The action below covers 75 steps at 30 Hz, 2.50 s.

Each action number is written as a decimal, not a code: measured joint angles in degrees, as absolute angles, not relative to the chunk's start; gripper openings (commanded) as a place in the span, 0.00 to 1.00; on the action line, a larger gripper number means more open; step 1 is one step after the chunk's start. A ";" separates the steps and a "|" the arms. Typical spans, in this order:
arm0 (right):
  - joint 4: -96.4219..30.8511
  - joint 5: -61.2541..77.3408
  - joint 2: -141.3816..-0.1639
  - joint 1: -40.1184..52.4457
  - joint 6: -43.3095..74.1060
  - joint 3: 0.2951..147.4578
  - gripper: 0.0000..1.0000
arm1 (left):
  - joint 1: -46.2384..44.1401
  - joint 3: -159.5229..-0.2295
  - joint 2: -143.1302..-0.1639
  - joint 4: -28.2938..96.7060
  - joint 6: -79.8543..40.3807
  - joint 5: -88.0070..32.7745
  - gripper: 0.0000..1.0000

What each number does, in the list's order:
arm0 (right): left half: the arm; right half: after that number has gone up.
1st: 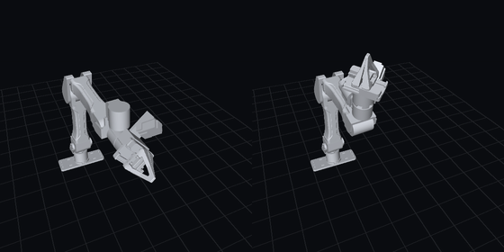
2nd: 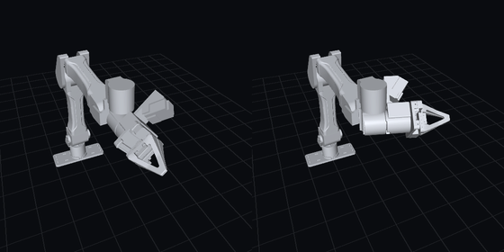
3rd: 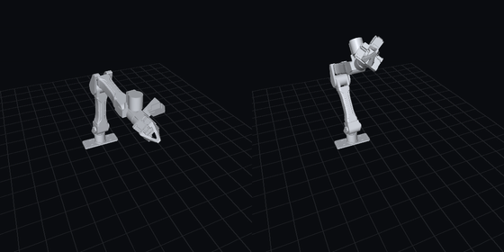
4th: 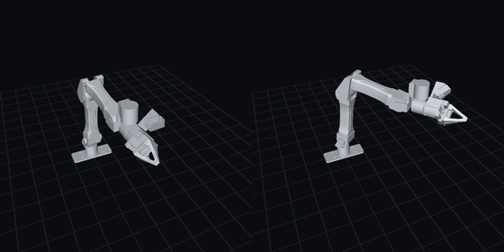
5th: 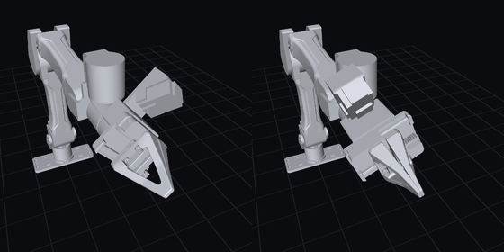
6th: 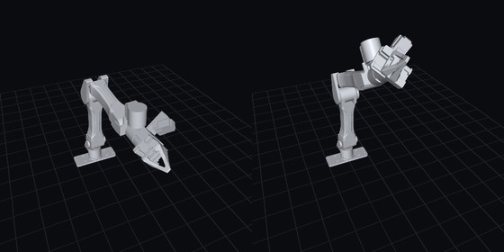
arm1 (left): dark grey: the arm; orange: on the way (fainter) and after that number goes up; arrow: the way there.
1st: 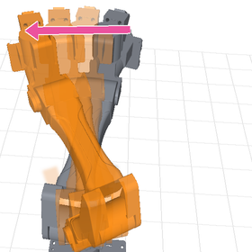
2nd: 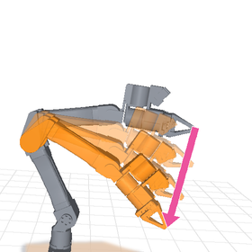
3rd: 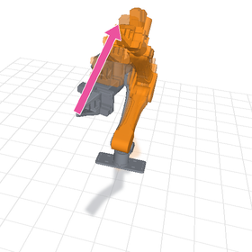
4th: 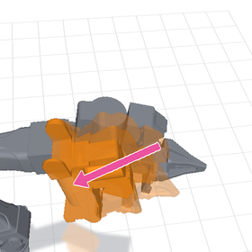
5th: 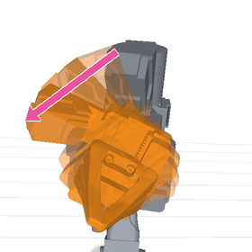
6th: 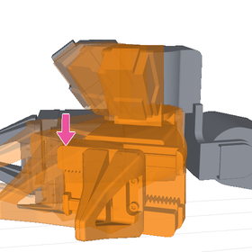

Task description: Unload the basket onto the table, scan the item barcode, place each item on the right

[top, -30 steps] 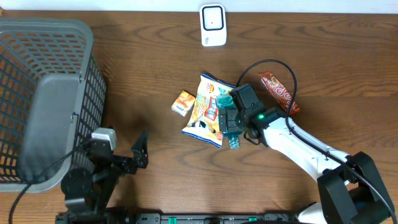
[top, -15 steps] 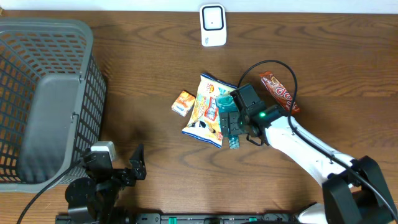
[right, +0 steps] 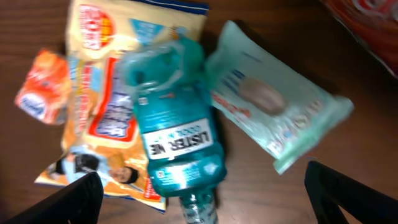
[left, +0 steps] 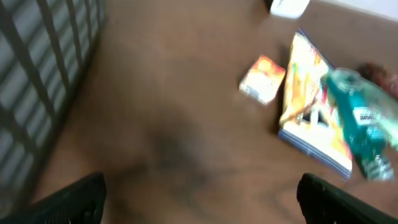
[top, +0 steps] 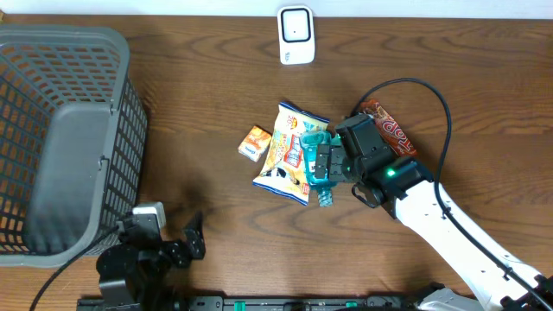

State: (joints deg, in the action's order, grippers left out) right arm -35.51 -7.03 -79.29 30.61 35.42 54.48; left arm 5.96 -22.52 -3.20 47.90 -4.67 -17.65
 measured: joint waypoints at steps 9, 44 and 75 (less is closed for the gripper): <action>-39.64 -14.28 -79.29 30.50 43.48 54.48 0.99 | 5.89 -18.74 -2.92 50.70 -4.67 -17.65 0.98; -41.28 -16.56 -79.29 29.15 44.77 54.48 0.99 | 5.78 -5.69 -0.99 13.21 -3.64 -7.31 0.98; -17.54 -2.17 -79.59 17.21 58.28 38.35 0.90 | 5.78 -3.81 -2.00 7.62 -10.96 -7.29 0.98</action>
